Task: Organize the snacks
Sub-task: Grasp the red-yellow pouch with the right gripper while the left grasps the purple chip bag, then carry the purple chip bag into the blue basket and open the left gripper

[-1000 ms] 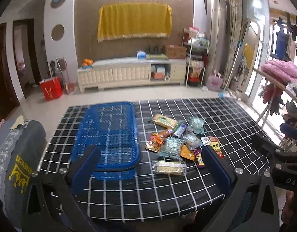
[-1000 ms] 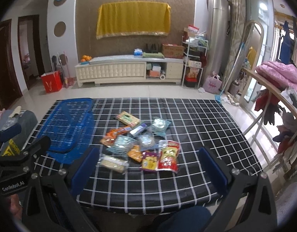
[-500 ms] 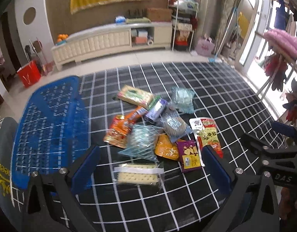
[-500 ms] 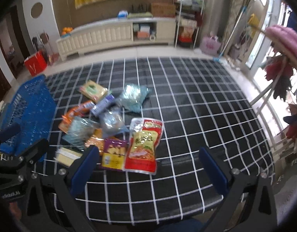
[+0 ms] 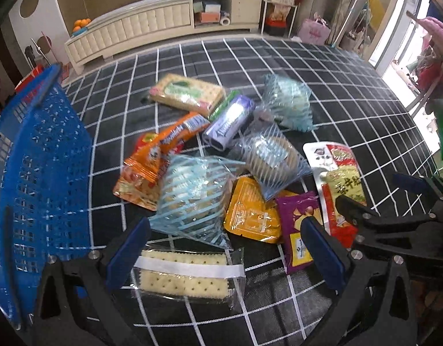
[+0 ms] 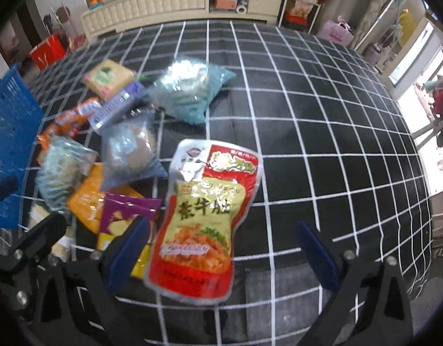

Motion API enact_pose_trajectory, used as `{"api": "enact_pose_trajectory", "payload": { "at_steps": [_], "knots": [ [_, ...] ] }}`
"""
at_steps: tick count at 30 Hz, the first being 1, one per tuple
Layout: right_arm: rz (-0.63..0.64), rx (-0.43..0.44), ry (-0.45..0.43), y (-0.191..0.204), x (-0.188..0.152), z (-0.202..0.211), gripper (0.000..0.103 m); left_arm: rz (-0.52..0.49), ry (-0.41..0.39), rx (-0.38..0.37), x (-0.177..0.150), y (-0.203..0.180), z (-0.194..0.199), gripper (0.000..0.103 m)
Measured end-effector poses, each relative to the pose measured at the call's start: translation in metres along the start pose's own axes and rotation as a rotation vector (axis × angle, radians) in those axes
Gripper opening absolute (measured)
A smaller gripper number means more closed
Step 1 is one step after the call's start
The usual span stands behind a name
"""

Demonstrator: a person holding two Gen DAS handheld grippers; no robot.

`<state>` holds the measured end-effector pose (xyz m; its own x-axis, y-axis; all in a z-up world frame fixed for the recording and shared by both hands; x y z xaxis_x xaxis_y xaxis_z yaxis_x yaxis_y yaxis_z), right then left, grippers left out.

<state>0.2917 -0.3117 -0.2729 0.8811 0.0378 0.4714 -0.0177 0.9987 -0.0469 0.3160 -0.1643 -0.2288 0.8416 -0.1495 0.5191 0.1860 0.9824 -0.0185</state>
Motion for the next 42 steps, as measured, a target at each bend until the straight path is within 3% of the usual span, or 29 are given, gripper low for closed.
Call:
{"api": "enact_pose_trajectory", "payload": {
  "at_steps": [3,10,15,17,25,36,42],
  "knots": [
    [-0.006,0.010,0.030,-0.003,-0.003,-0.008,0.089,-0.004,0.013,-0.006,-0.002,-0.002,-0.007,0.103],
    [0.034,0.012,0.045,0.006,-0.007,-0.013,0.087,0.008,0.035,0.006,-0.006,0.005,-0.021,0.103],
    [0.025,0.055,0.002,0.010,-0.008,-0.002,0.048,0.031,0.029,0.026,-0.005,0.015,-0.022,0.103],
    [0.023,0.057,-0.002,0.008,-0.009,0.002,0.045,0.040,0.029,0.011,-0.005,0.015,-0.019,0.103],
    [-0.129,0.145,-0.019,-0.031,-0.023,0.027,0.041,-0.014,0.030,-0.047,-0.005,-0.013,-0.012,0.103],
    [-0.131,0.081,-0.089,-0.067,-0.043,0.051,0.042,-0.141,0.081,-0.007,-0.008,-0.070,-0.037,0.103],
    [-0.158,0.108,-0.103,-0.077,-0.044,0.053,0.042,-0.132,0.150,0.060,-0.016,-0.076,-0.063,0.091]
  ]
}}
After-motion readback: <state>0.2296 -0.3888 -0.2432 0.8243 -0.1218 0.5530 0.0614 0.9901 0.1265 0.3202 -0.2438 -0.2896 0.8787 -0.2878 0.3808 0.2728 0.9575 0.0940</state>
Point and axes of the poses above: each gripper's, at about its wrist camera, not at the fingertips, and z roughly against the way its jaws point, y to its left, x to its top, the point moved 4 cm from there along -z, roughly the way its jaws point, and after that the axes turned 7 degrees about -y, right-handed, at the moved point
